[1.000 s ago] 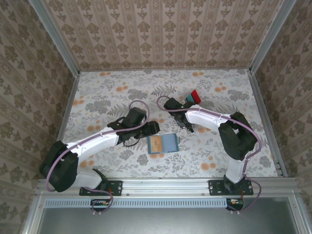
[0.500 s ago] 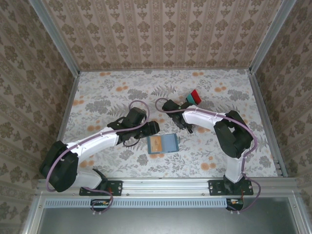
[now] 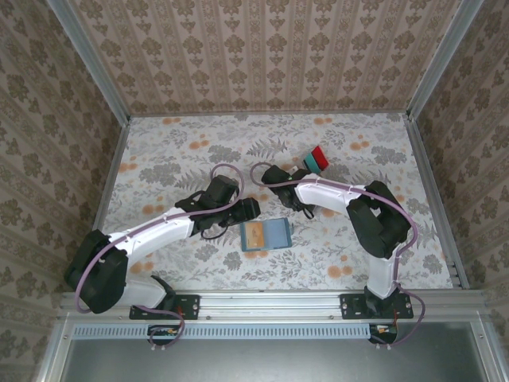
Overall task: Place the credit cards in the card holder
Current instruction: Pick up the credit card from the storage box.
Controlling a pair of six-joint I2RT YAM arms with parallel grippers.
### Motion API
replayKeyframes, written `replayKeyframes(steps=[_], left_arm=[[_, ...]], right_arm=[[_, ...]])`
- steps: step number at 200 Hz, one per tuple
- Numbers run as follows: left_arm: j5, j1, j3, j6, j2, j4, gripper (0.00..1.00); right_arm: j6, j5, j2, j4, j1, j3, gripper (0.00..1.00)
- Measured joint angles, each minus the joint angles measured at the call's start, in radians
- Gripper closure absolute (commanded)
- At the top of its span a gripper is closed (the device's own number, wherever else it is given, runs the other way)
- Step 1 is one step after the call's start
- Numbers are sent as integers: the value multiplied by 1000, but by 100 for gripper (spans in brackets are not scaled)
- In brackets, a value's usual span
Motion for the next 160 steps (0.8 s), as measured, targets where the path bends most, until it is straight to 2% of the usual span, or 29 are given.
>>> replayKeyframes(steps=[96, 160], left_arm=[[0, 2, 0, 0, 0, 0, 27], [0, 2, 0, 0, 0, 0, 27]], right_arm=[[0, 26, 0, 0, 0, -1, 80], [-3, 25, -4, 1, 0, -5, 88]])
